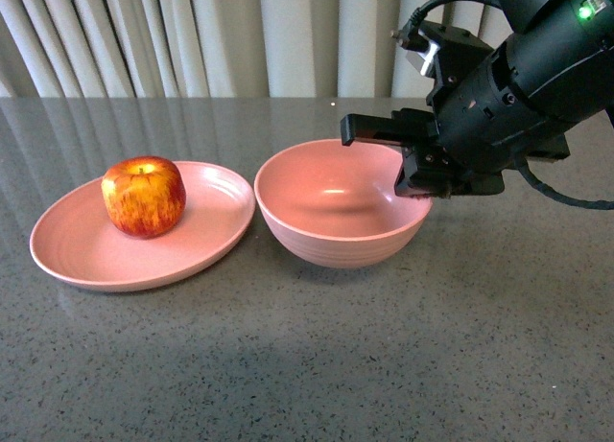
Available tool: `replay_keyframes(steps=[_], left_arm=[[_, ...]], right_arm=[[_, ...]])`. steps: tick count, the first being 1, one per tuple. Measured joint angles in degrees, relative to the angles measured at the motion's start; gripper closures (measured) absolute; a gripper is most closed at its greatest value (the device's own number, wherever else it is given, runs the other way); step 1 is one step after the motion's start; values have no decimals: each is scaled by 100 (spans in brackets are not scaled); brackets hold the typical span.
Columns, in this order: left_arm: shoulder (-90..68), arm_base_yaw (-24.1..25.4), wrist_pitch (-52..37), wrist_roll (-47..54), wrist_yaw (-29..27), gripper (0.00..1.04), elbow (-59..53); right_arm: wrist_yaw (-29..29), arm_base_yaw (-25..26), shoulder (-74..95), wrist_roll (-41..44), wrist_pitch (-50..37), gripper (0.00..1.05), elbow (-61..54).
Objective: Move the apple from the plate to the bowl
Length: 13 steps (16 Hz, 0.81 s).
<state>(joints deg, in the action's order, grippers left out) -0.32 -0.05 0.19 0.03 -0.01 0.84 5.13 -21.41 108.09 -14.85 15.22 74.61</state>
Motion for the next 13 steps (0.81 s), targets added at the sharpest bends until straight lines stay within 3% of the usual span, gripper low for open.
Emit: replay_keyframes(steps=[13], left_arm=[[0, 0, 2, 0, 0, 7, 0]], right_arm=[[-111, -221, 363, -149, 20, 102, 192]])
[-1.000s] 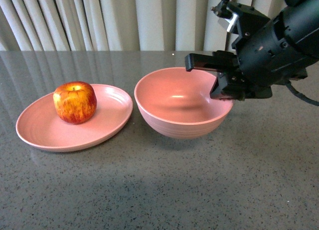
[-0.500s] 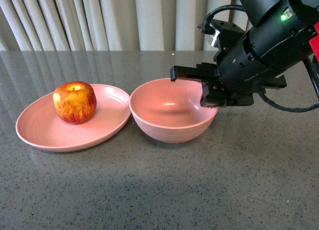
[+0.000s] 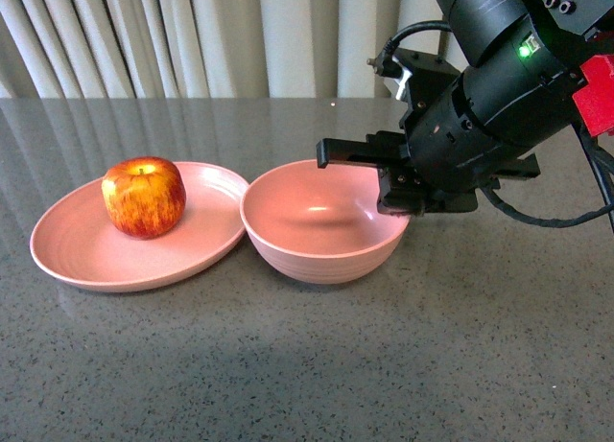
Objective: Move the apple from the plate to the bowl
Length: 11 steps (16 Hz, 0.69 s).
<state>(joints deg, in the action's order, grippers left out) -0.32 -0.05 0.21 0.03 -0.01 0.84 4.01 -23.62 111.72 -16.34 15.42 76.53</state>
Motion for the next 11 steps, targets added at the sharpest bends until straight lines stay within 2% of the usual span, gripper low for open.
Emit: replay_keyframes(steps=[2, 9, 10, 11], left_arm=[[0, 0, -2, 0, 0, 7, 0], [0, 0, 0, 0, 0, 7, 0], [0, 0, 0, 0, 0, 7, 0], [0, 0, 0, 0, 0, 7, 0]], right_arm=[[-22, 0, 0, -15, 15, 86, 0], [-48, 44, -39, -116, -83, 13, -4], [-31, 59, -131, -195, -114, 4, -35], [22, 116, -352, -216, -221, 8, -129]])
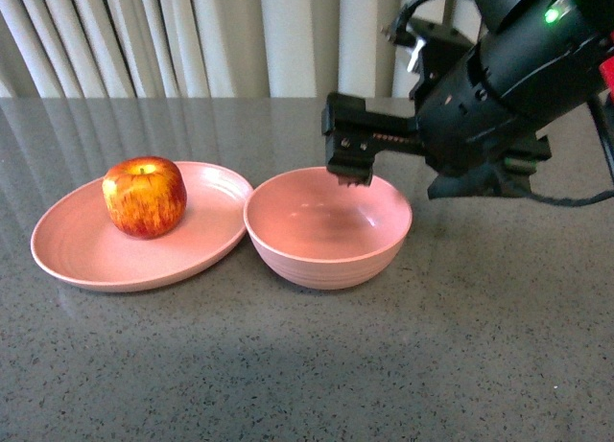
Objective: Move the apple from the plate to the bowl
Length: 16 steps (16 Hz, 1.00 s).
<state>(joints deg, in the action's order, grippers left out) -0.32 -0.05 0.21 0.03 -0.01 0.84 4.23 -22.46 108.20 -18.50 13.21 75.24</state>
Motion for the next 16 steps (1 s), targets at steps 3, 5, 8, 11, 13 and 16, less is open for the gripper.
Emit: replay_keyframes(steps=[3, 5, 8, 11, 13, 16], left_arm=[[0, 0, 0, 0, 0, 7, 0], [0, 0, 0, 0, 0, 7, 0], [0, 0, -2, 0, 0, 7, 0], [0, 0, -2, 0, 0, 7, 0], [0, 0, 0, 0, -2, 7, 0], [0, 0, 0, 0, 0, 7, 0]], right_arm=[[2, 138, -1012, -50, -608, 7, -557], [-409, 192, -1996, 74, -1346, 7, -1335], [-1121, 216, -3744, 437, -2492, 7, -2704], [-2420, 48, -5727, 1316, -3230, 23, -4371], [-2356, 330, -7187, 1652, -2728, 47, -5595], [-1801, 909, -8105, 1731, -2822, 82, -6214]])
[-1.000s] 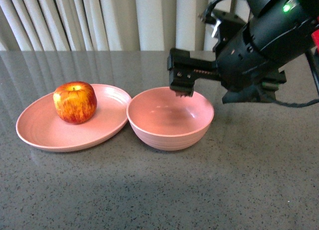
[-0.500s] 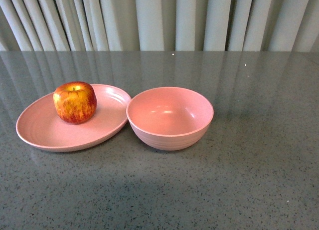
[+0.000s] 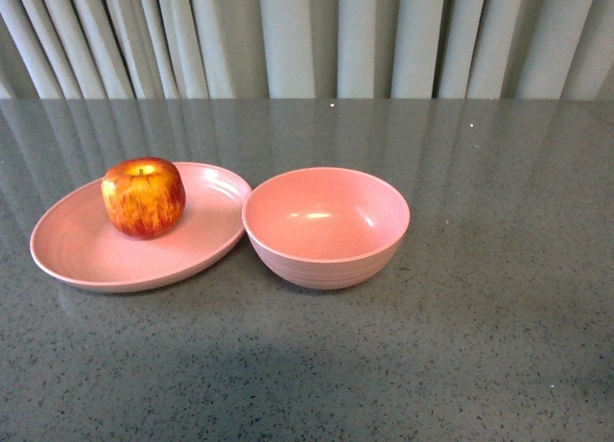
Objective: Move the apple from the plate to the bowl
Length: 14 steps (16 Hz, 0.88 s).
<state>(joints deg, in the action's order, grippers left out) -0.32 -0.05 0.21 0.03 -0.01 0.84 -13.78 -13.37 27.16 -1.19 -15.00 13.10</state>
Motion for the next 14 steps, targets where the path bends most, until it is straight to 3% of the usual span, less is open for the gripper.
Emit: replay_keyframes(steps=[2, 5, 6, 7, 14], left_arm=[[0, 0, 0, 0, 0, 7, 0], [0, 0, 0, 0, 0, 7, 0], [0, 0, 0, 0, 0, 7, 0], [0, 0, 0, 0, -7, 7, 0], [0, 0, 0, 0, 0, 7, 0]], right_arm=[[339, 293, -280, 66, 61, 104, -348], [675, 651, -710, 74, 149, 103, -640], [1207, 1082, -863, 83, 223, 103, -719], [1281, 1384, -981, 81, 271, 103, -811], [1379, 1338, -1609, 81, 627, 103, -1095]])
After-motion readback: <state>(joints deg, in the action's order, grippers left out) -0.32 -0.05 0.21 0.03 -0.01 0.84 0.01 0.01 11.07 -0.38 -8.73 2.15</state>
